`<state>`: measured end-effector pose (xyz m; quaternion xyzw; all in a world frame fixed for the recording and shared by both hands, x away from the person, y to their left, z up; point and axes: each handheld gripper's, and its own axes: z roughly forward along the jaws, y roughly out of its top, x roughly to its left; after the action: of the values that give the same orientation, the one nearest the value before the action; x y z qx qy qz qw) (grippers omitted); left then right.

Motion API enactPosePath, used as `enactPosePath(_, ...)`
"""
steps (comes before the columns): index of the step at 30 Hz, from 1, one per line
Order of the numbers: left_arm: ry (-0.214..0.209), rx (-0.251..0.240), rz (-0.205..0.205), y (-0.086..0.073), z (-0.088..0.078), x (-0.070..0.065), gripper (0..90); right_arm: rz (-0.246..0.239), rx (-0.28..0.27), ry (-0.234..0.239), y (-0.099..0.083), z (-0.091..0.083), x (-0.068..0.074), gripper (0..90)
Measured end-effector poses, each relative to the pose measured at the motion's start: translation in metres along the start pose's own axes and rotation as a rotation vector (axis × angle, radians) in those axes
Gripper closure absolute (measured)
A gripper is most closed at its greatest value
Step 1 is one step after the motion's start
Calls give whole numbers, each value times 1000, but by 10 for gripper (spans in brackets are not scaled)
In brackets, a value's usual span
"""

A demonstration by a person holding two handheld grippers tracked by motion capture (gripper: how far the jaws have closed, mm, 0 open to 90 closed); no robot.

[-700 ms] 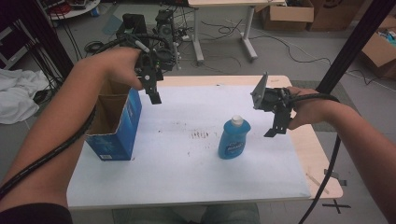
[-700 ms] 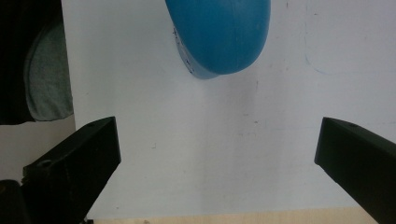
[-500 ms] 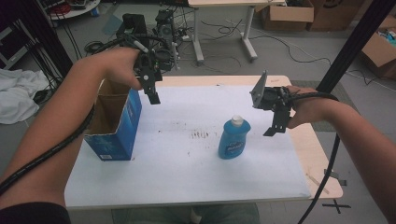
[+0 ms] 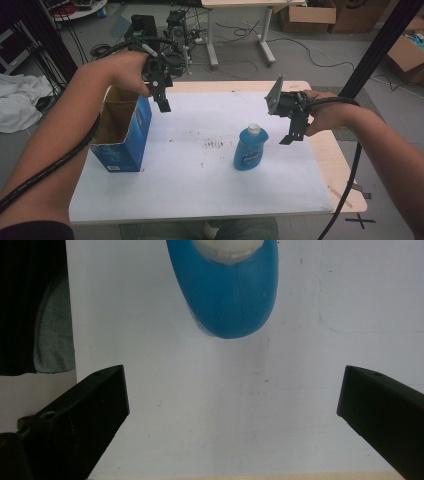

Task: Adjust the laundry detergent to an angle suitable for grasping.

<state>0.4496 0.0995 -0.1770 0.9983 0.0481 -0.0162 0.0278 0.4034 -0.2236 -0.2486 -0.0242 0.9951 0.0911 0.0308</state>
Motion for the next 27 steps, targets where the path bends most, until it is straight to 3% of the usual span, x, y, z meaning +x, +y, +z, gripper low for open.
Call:
enactPosePath(10, 11, -5, -7, -3, -5, -7, 1, -49, -20, -13, 18, -6, -1, 0)
enactPosePath(19, 12, -5, 0, -1, -5, -11, 1, -105, 1, 14, 38, 7, 0, 0)
enactPosePath(27, 5, -7, 10, 1, -2, -12, 1, -121, 8, 17, 45, 14, -1, 0)
